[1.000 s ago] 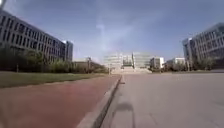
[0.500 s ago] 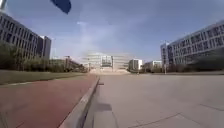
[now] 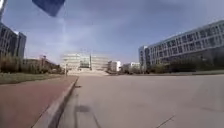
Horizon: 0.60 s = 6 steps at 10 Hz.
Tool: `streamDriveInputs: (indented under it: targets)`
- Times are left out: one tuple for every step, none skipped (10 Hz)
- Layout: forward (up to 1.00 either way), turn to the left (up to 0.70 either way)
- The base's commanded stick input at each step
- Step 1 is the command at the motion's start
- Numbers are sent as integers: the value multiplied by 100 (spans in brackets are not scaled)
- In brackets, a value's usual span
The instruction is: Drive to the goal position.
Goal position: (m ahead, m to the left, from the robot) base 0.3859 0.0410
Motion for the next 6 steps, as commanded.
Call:
streamDriveInputs:
  targets:
    - [70,0]
    - [70,0]
    - [70,0]
    - [70,0]
    - [70,0]
    - [70,0]
